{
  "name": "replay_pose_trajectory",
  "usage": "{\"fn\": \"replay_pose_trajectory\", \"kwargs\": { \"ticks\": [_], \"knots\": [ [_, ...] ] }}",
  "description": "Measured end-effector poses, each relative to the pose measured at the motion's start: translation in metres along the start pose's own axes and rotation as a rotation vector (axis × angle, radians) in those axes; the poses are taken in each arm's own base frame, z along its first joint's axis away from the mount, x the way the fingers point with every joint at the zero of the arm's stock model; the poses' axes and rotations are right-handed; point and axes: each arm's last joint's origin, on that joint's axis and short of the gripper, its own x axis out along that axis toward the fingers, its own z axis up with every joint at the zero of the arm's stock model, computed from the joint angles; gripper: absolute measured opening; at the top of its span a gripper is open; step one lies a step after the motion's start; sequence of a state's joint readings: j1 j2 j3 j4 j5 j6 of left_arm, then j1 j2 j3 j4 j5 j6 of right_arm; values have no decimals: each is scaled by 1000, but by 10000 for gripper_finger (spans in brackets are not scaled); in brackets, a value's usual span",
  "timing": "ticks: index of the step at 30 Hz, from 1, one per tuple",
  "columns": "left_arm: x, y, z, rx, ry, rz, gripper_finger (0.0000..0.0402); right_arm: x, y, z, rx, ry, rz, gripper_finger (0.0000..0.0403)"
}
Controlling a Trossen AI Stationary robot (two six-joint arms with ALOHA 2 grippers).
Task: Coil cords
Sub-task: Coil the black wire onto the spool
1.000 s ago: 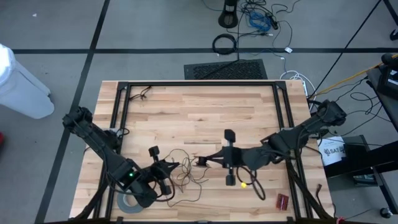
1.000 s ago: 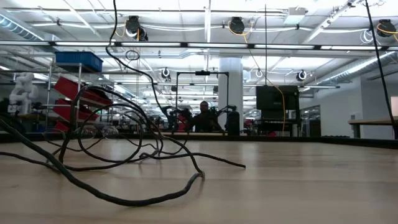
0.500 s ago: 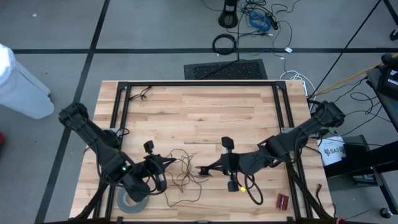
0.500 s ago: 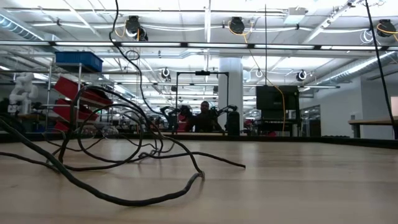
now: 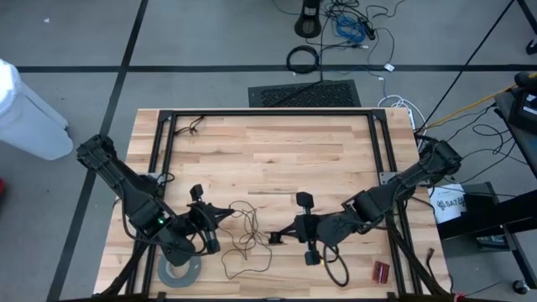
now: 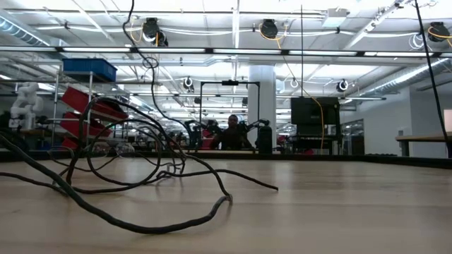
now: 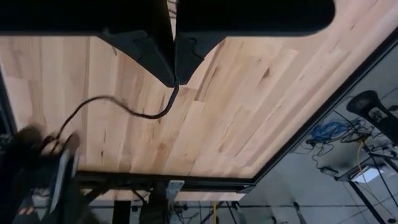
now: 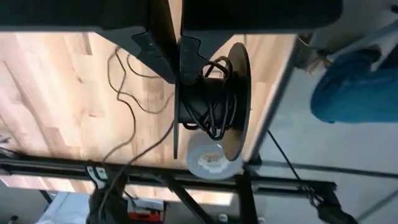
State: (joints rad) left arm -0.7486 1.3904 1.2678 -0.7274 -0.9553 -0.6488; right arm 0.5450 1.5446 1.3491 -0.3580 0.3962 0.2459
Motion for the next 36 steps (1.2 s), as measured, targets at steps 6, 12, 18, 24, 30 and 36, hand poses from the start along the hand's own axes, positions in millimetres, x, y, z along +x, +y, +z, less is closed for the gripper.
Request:
{"fn": "replay_pose_trajectory", "kwargs": {
  "ticks": [6,12,18,24,30,36],
  "knots": [
    [-5,3,7,-46,-31,-23,1,15,-9,-4,4,4,-140,0],
    [-8,6,11,-46,-51,-35,1,34,-12,-13,1,42,-187,0],
    [-12,3,25,-58,-137,-74,2,52,-26,-18,10,59,-292,0],
    [-16,-2,40,-93,-237,-117,2,57,-39,-18,50,22,-458,0],
    [-9,-3,45,-141,-264,-102,2,57,-38,-9,43,-58,-497,0],
    [10,-14,52,-165,-324,-86,2,59,-44,0,37,-126,-504,0]
  ]
}}
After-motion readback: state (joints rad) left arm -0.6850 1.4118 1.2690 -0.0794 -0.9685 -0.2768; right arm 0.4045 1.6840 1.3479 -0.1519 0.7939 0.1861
